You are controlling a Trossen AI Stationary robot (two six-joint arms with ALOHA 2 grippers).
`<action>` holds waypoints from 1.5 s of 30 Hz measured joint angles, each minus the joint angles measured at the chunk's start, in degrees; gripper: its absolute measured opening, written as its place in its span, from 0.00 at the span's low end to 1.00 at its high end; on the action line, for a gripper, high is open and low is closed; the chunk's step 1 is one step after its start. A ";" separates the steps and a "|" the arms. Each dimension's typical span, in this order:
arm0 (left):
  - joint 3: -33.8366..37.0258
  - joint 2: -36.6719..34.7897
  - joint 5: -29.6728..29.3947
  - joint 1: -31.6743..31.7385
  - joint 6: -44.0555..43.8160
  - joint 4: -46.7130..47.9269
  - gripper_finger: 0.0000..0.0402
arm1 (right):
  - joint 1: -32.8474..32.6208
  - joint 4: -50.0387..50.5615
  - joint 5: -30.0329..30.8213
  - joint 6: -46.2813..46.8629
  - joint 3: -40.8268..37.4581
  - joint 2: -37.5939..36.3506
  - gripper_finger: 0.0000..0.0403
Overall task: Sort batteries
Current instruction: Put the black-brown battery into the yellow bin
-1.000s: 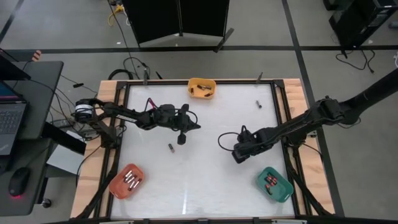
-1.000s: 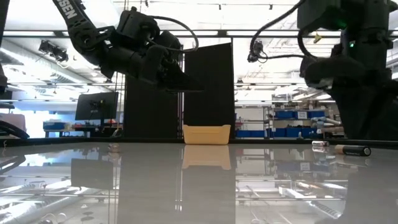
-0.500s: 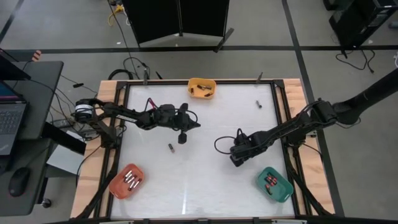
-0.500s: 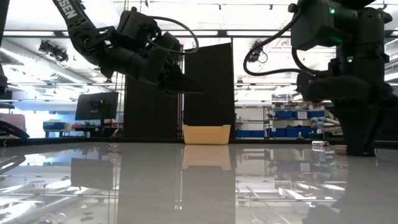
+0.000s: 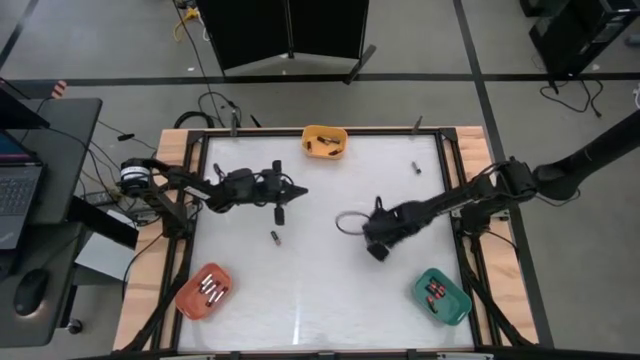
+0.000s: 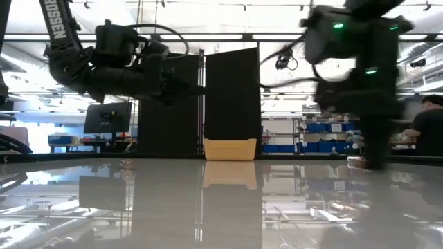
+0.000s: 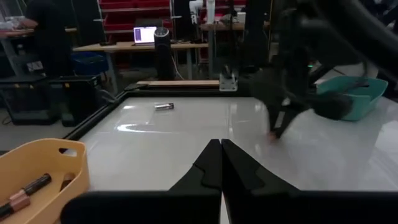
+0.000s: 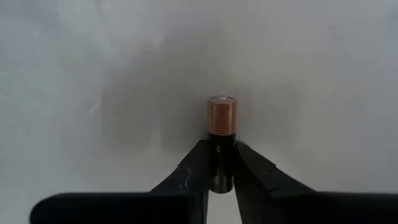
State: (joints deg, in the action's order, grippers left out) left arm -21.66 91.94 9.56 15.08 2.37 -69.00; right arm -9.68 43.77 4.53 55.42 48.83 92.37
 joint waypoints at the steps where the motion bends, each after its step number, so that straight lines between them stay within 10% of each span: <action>1: 0.68 0.00 0.03 0.16 -0.41 -1.03 0.01 | 1.13 -0.04 1.94 -2.30 1.20 0.09 0.14; 15: 1.74 -0.02 0.17 0.27 -1.13 -2.17 0.01 | 23.92 -4.15 7.82 -40.41 18.97 1.62 0.14; 28: 1.70 -0.01 1.06 0.29 -0.85 -2.42 0.01 | 37.13 -1.53 2.73 -67.25 43.63 19.45 0.14; 45: 1.67 -0.02 1.09 0.29 -0.67 -2.70 0.01 | 42.97 5.93 -0.98 -78.66 59.05 34.24 0.14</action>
State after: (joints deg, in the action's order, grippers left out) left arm -19.99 91.92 10.66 15.38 1.69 -71.70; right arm 33.29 49.70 3.55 -23.23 107.88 126.61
